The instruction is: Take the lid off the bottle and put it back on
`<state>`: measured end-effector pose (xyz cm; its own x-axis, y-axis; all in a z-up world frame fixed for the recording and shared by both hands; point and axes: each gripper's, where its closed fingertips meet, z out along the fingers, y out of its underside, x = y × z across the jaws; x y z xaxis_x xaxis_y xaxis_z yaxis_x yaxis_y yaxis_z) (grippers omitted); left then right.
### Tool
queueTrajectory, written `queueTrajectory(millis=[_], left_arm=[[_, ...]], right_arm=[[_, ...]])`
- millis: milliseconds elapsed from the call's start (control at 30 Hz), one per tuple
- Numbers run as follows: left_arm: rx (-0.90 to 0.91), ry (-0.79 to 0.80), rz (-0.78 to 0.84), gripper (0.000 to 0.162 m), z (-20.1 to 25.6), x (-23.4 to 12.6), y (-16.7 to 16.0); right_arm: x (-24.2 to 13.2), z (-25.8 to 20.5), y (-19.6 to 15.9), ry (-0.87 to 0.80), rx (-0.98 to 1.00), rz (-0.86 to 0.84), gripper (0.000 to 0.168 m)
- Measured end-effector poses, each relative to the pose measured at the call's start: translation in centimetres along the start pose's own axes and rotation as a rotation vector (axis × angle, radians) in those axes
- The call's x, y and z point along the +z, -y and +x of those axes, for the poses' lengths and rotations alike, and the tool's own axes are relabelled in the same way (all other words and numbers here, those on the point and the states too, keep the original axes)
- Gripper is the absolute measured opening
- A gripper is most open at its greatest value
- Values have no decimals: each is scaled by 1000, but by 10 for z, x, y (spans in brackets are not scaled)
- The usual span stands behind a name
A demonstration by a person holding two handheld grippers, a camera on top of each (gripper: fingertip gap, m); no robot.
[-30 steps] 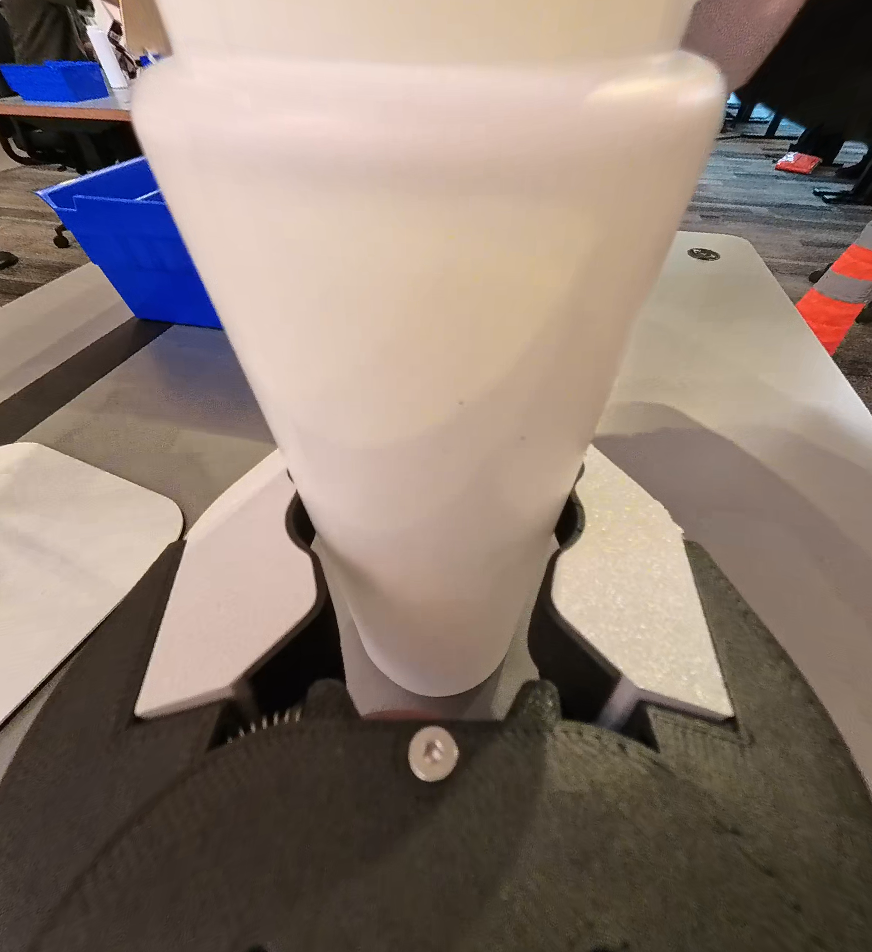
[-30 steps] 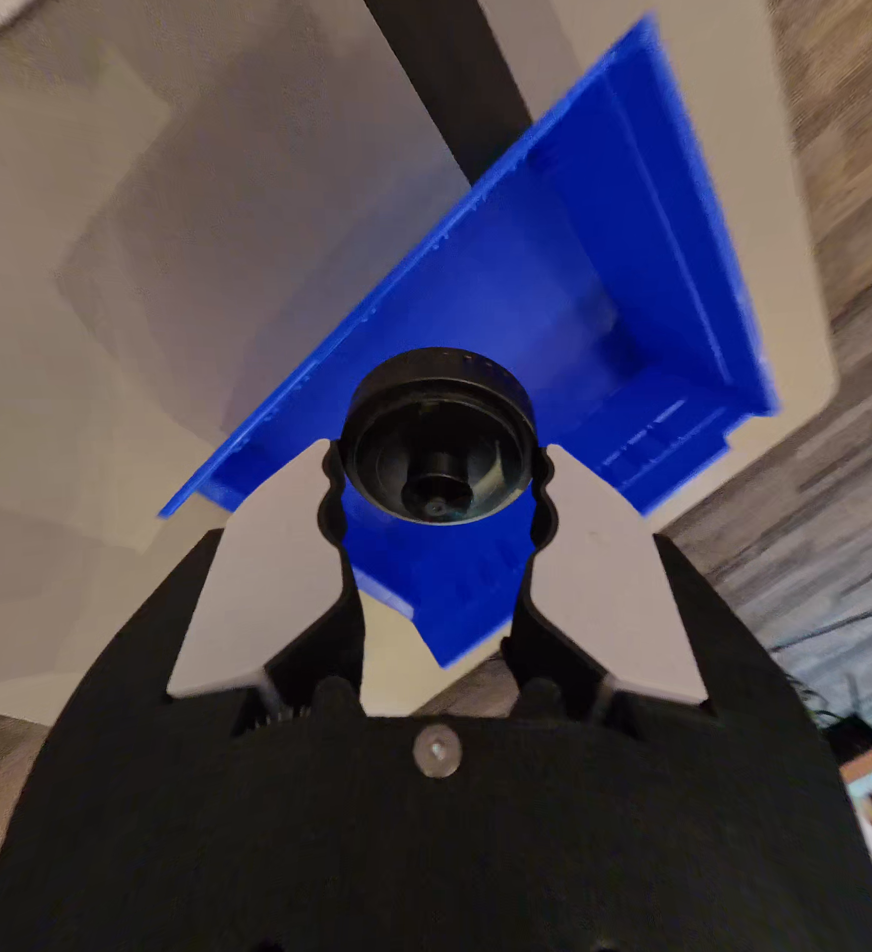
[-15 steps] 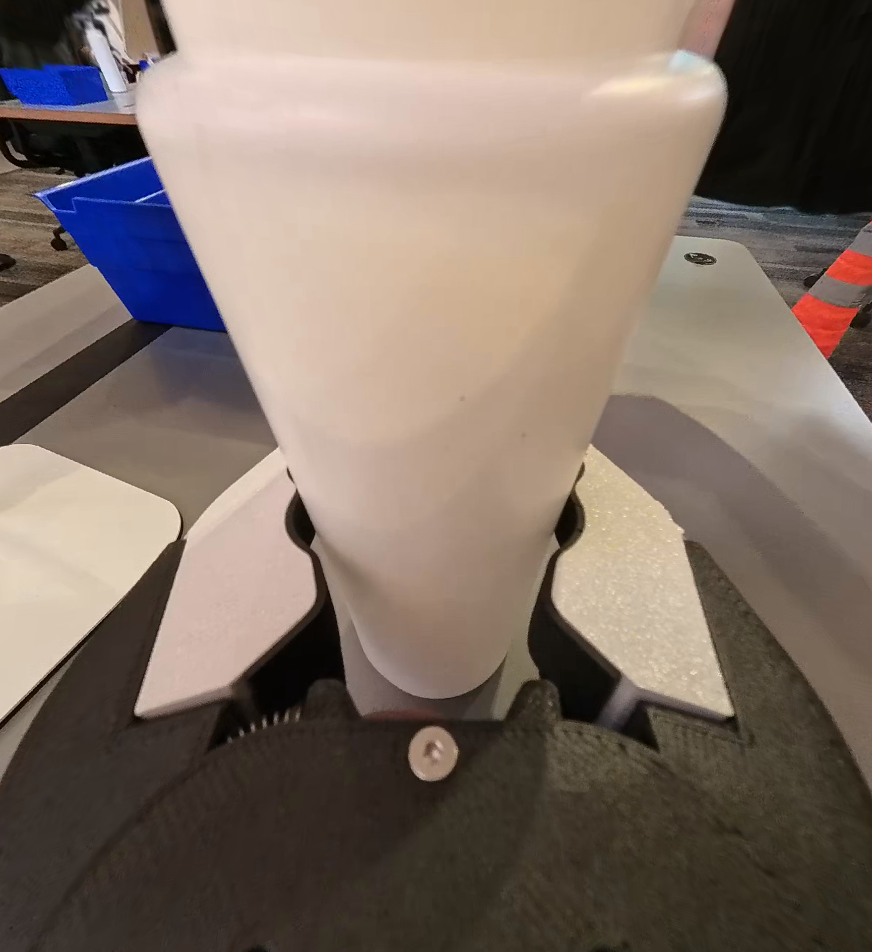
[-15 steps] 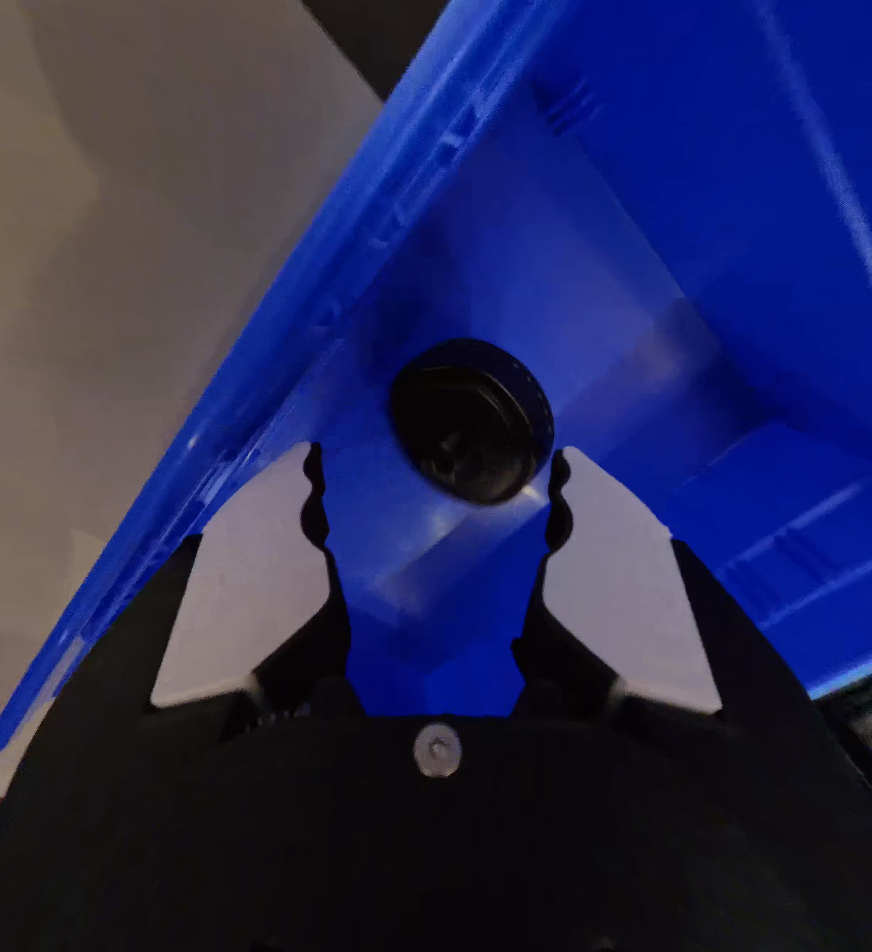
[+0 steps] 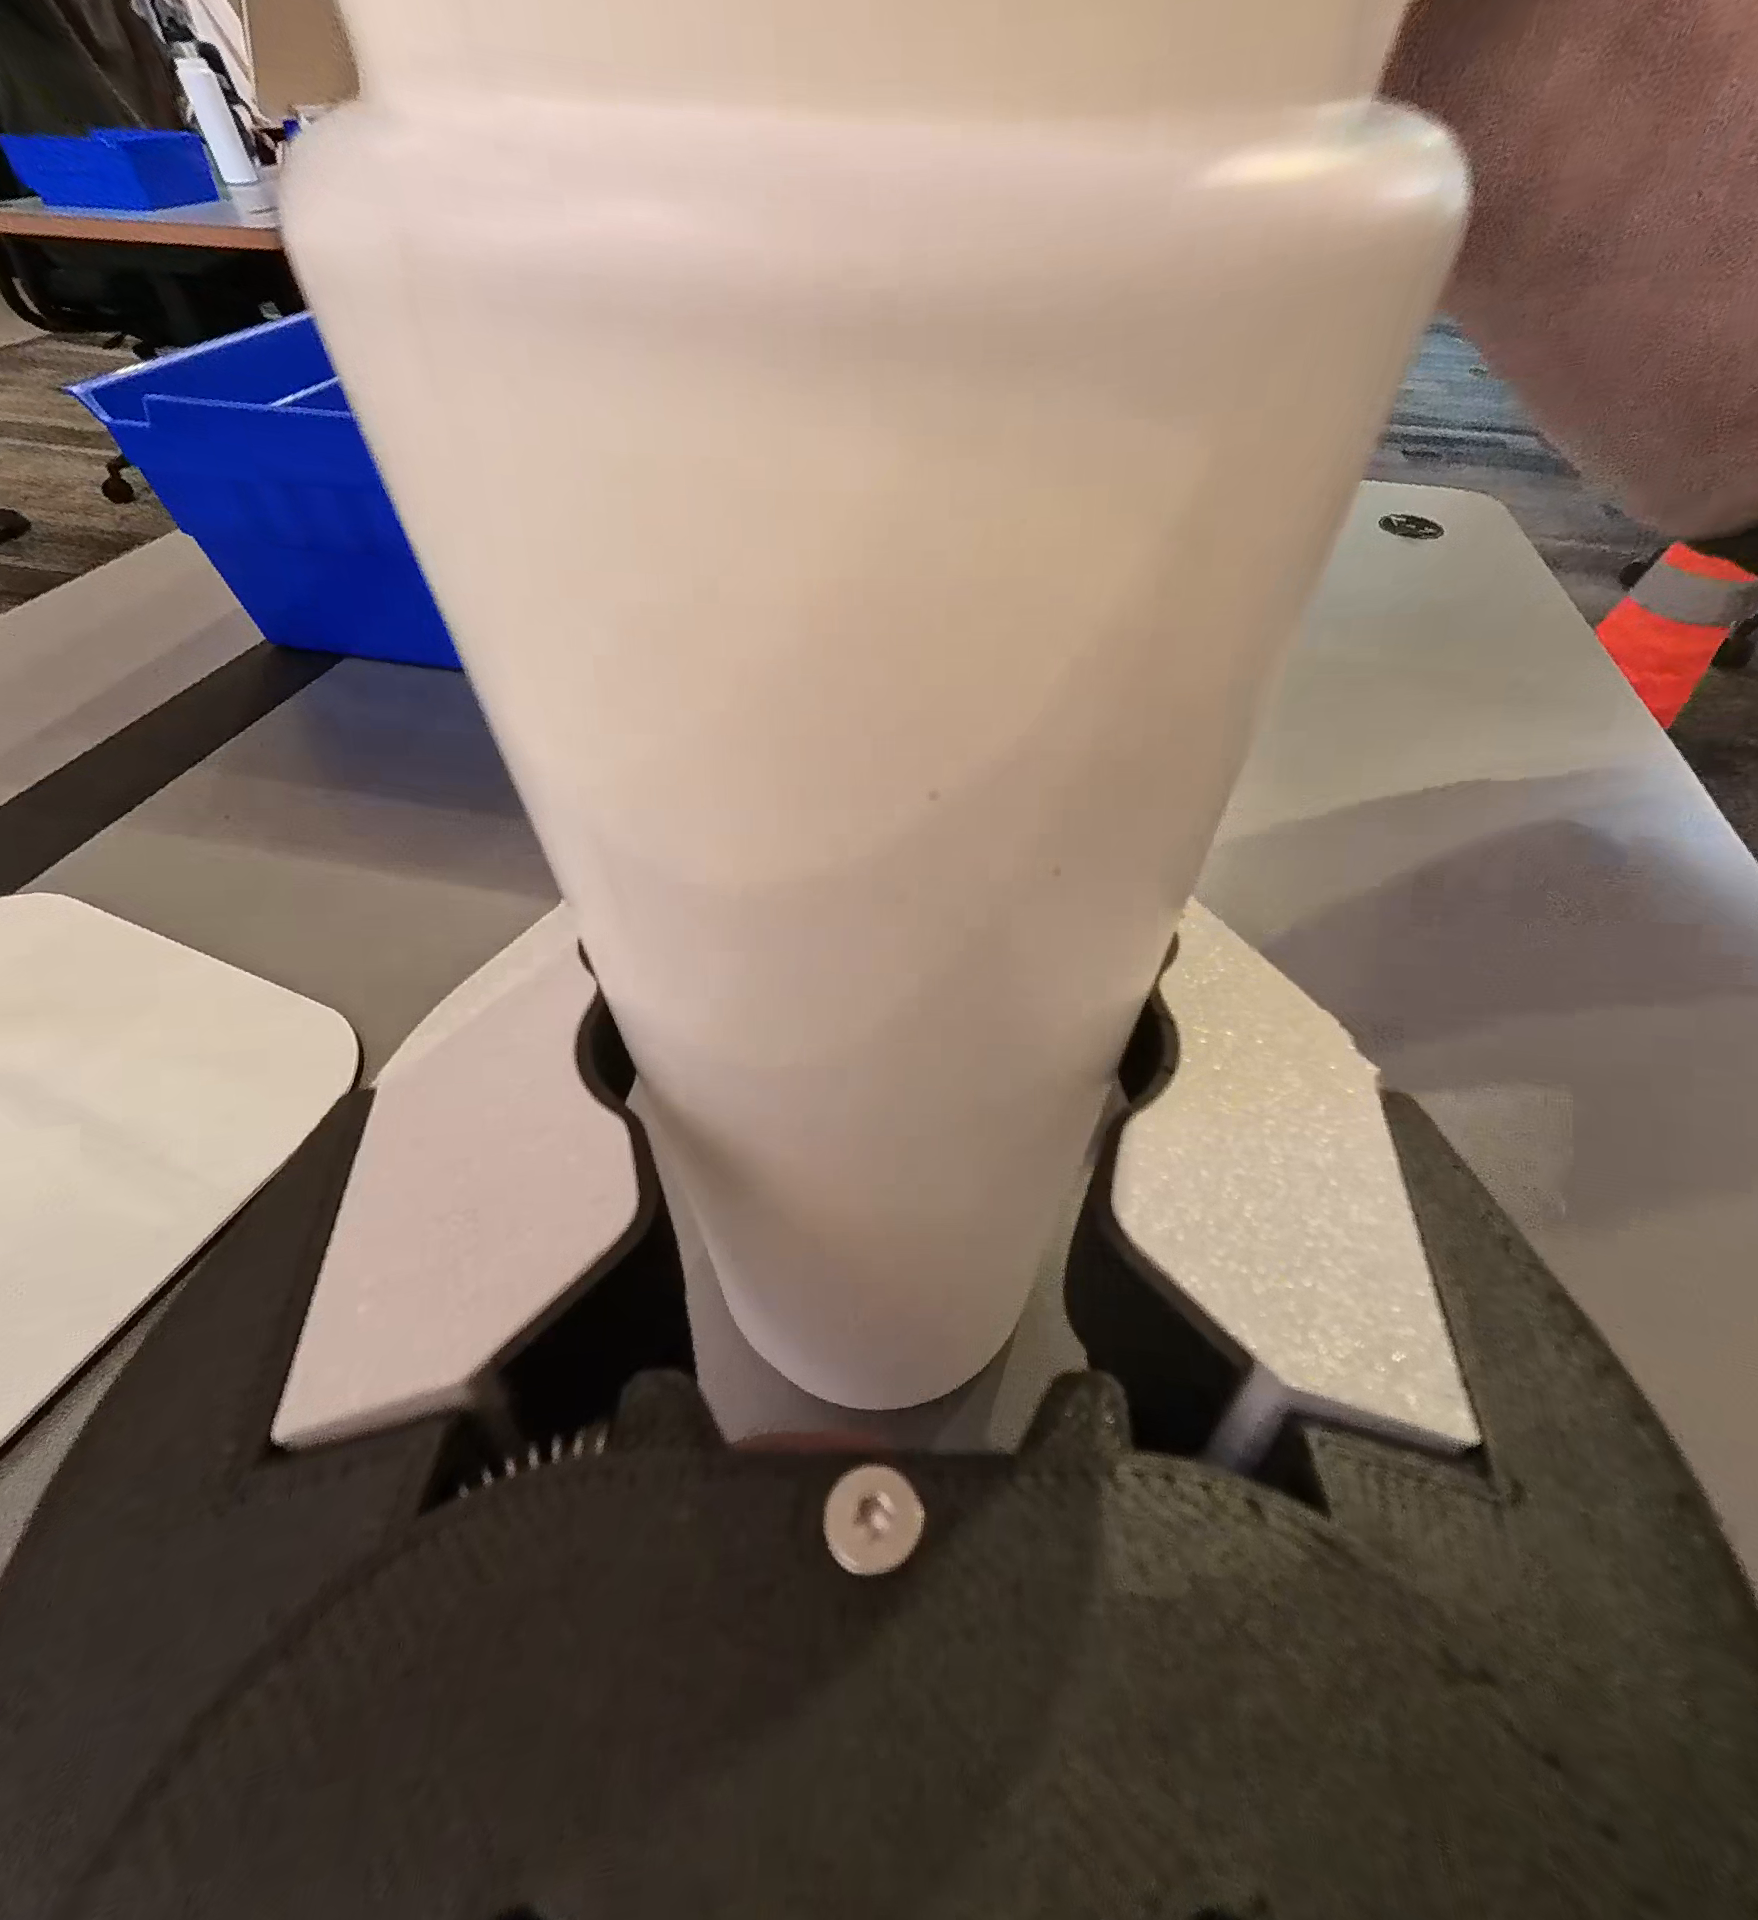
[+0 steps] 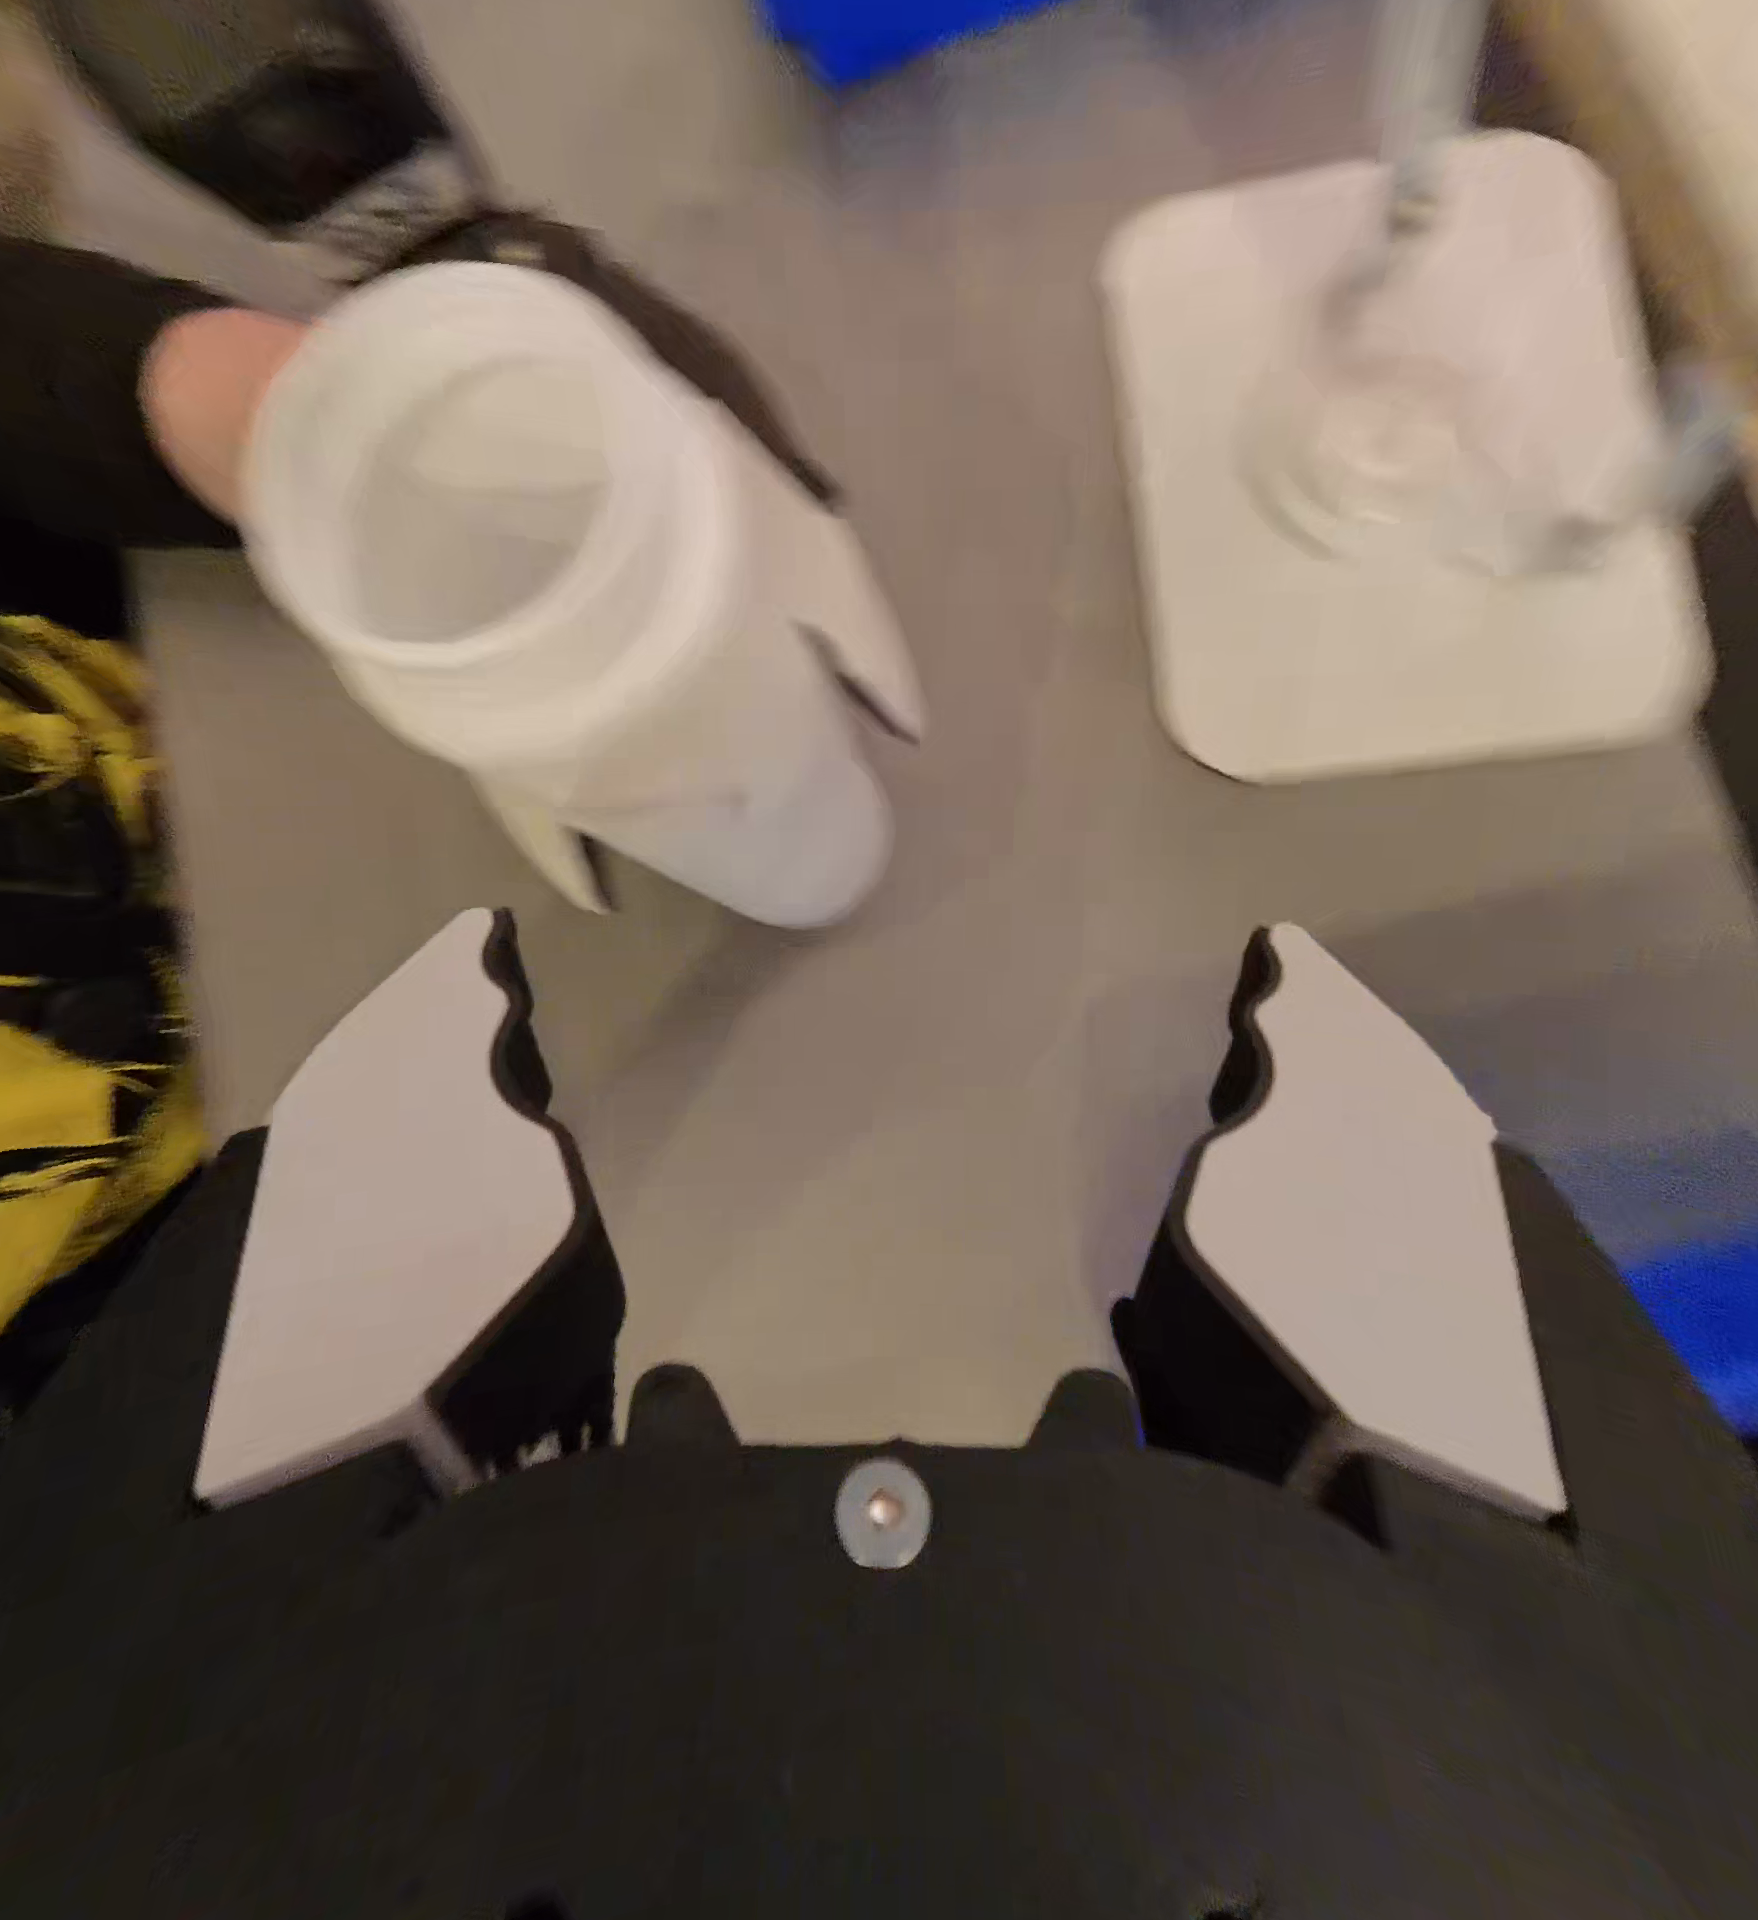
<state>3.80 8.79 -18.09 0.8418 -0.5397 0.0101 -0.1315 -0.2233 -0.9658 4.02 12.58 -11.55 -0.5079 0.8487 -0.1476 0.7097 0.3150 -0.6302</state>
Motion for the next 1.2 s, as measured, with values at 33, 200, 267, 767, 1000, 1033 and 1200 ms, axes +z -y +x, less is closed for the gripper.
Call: queueTrajectory(millis=[33, 200, 267, 767, 1000, 1033, 1200], left_arm=[[0, 1, -1, 94, 0, 0, 0], [0, 6, 1, 94, 0, 0, 0], [5, 15, -10, 93, -1, 0, -3], [58, 113, -106, 90, -13, 6, -21], [53, 118, -105, 90, -14, 6, -20], [52, 118, -105, 90, -14, 6, -21], [49, 118, -108, 90, -15, 6, -21]], right_arm=[[14, -23, 4, 71, -27, 33, 128], [74, -64, 16, 148, -45, 138, 130], [86, -58, 23, 112, -17, 194, 122], [80, -34, 32, 33, -14, 376, 100], [80, -33, 33, 35, -16, 378, 100], [80, -32, 33, 35, -16, 377, 100], [80, -31, 32, 26, -19, 373, 100]])
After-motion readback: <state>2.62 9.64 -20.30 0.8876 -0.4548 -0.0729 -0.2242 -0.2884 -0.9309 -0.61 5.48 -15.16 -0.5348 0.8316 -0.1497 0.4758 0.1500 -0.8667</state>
